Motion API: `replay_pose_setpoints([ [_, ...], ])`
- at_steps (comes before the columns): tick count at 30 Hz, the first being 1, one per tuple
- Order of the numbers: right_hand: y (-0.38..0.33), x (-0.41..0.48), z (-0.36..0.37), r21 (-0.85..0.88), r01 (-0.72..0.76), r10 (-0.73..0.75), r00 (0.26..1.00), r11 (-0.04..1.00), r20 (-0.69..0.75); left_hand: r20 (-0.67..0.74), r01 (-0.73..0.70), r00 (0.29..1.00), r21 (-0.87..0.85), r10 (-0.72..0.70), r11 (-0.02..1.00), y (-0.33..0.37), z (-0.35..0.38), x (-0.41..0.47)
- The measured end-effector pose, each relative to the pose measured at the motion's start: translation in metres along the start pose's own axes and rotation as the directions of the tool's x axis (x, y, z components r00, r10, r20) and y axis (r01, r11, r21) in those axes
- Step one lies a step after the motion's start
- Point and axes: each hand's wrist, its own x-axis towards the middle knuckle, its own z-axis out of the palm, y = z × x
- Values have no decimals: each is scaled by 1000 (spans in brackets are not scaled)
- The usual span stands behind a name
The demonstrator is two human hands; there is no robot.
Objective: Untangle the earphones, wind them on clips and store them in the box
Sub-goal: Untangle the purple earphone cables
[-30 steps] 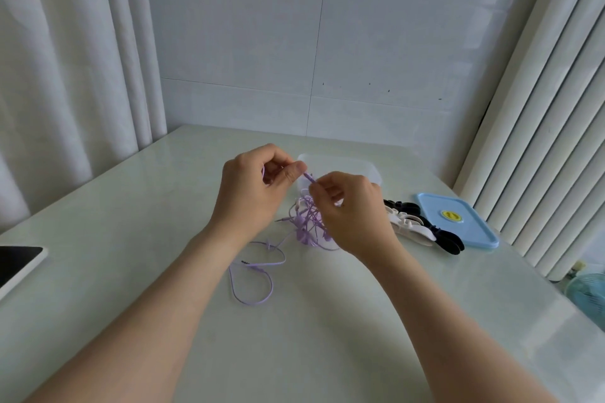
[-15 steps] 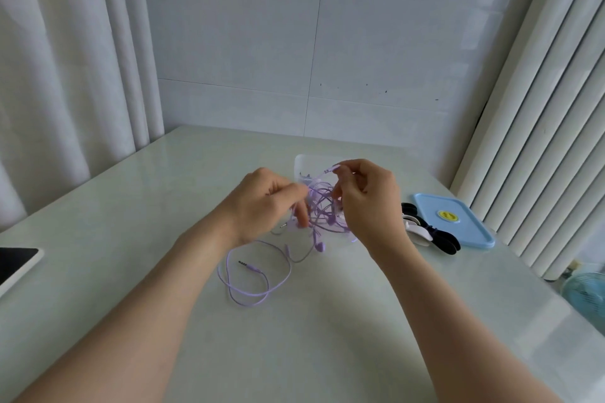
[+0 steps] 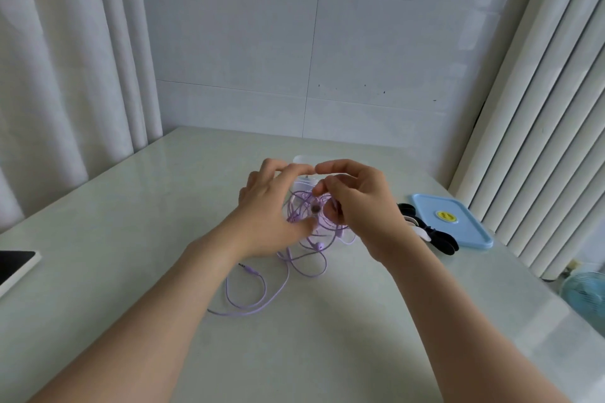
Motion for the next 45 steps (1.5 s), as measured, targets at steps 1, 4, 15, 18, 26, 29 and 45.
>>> replay_pose_setpoints([
  [1, 0, -1, 2, -32, 8, -6, 999, 999, 46, 11, -7, 1000, 14, 7, 1000, 1, 2, -1],
  [4, -2, -4, 8, -68, 43, -33, 990, 997, 140, -34, 2, 999, 154, 3, 988, 1, 8, -2],
  [15, 14, 2, 13, -391, 213, -240, 971, 896, -20, -491, 90, 869, 283, 64, 955, -11, -2, 0],
  [18, 23, 7, 11, -609, 187, -246, 969, 771, -15, -509, 82, 859, 261, 65, 962, -12, -4, 0],
  [26, 29, 10, 8, -664, 59, -62, 998, 745, 19, -459, 389, 827, 49, -326, 920, -24, -1, 2],
  [29, 28, 9, 6, -505, -36, 44, 999, 862, 4, -331, 393, 850, -119, -409, 912, -26, -1, 5],
  [45, 33, 12, 4, -674, 117, -165, 986, 730, -7, 308, 435, 900, -699, -310, 568, -1, -15, 3],
])
